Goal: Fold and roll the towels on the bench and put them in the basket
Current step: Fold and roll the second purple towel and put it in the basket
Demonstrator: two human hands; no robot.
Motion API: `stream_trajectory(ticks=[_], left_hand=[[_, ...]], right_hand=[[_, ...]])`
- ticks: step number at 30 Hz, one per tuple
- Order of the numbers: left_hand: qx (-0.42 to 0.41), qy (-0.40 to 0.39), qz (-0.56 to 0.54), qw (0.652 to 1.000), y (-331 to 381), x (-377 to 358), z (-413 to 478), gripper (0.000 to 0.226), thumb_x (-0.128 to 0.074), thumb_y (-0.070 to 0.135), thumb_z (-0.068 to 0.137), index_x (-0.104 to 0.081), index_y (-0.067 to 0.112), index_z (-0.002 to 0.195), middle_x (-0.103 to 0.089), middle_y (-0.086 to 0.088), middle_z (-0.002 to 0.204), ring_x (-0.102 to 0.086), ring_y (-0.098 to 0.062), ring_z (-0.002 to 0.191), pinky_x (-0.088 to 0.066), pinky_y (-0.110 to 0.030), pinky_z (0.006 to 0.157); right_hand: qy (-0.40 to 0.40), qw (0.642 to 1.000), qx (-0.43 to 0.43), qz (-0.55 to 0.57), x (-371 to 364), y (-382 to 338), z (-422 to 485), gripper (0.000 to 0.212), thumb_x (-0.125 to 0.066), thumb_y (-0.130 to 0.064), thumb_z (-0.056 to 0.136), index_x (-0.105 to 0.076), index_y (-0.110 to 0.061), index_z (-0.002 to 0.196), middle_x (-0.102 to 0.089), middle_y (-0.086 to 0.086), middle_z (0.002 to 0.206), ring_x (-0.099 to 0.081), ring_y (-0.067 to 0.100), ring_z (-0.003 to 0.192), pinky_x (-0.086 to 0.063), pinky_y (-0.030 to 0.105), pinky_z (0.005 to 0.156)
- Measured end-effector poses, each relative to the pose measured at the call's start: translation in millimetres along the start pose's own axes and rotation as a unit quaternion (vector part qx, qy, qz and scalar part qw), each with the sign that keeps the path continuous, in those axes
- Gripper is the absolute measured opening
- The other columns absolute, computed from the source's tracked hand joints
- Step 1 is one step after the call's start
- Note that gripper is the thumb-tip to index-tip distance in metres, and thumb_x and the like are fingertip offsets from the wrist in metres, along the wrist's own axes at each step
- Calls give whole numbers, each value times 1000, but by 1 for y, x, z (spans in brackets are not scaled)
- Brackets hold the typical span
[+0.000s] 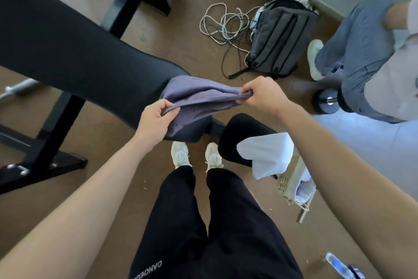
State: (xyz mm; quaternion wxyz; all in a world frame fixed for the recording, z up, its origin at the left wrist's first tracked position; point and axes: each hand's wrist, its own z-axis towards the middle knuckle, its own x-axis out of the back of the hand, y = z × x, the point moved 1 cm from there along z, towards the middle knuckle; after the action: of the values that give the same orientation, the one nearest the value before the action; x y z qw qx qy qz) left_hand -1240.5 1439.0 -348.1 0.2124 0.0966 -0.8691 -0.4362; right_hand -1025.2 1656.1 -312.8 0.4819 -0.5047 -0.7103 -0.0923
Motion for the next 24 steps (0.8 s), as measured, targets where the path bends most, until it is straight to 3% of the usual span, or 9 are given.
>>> stream_trajectory(ticks=[4,7,9,12,14,16,18,22,24], left_hand=[[54,-52,38,996,-9,-9,-21,20,-66,23,102,-68,17,82,-66,4,71,-54,-10,64,-43,-27,61],[71,-70,1,995,-5,-17,-35,25,-67,23,102,-67,18,78,-64,12,65,-53,-6,60,-42,-23,59],[87,-71,-39,993,1,-20,-40,26,-66,23,102,-68,17,78,-65,7,69,-55,-10,65,-43,-26,61],[92,-40,-101,990,11,-20,-44,25,-64,20,103,-69,16,78,-64,6,67,-55,-12,64,-44,-28,60],[86,6,-134,987,18,-15,-45,25,-62,18,104,-66,13,80,-62,7,65,-55,-8,60,-46,-22,54],[74,72,-177,979,17,-5,-46,24,-62,18,104,-66,12,81,-63,2,69,-57,-9,62,-48,-22,53],[63,135,-213,966,13,7,-44,22,-64,18,103,-69,15,82,-65,-3,77,-58,-14,69,-50,-28,58],[77,256,-224,937,-9,47,-35,24,-71,22,99,-78,27,76,-72,1,79,-64,-16,77,-56,-34,65],[94,302,-231,920,-22,70,-24,13,-73,25,98,-78,24,85,-75,-2,86,-71,-17,81,-60,-30,66]], right_hand=[[-156,979,8,-132,9,0,13,17,-77,-32,79,-78,-16,85,-71,10,81,-66,29,82,-55,41,73],[-205,965,18,-160,21,3,16,15,-78,-27,81,-79,-15,88,-73,10,84,-67,28,85,-56,41,76],[-172,972,35,-159,34,0,21,10,-74,-25,83,-79,-16,85,-72,9,80,-67,29,84,-55,39,73],[-36,994,32,-98,47,-12,36,17,-63,-15,83,-78,-23,85,-70,6,83,-66,31,84,-57,38,72],[59,997,44,-38,49,-25,52,27,-58,-11,78,-79,-24,90,-70,8,93,-65,31,89,-57,38,76],[104,992,74,13,47,-48,67,27,-60,-12,81,-79,-23,95,-66,10,101,-63,30,97,-47,30,76],[121,988,86,52,45,-71,80,24,-62,-15,82,-79,-22,97,-68,9,105,-63,28,100,-42,28,76],[98,986,109,86,30,-130,118,27,-59,-17,73,-78,-25,90,-76,3,91,-68,25,92,-56,36,75],[77,986,111,96,20,-156,143,28,-60,-13,73,-78,-26,88,-76,2,88,-70,24,88,-58,36,74]])
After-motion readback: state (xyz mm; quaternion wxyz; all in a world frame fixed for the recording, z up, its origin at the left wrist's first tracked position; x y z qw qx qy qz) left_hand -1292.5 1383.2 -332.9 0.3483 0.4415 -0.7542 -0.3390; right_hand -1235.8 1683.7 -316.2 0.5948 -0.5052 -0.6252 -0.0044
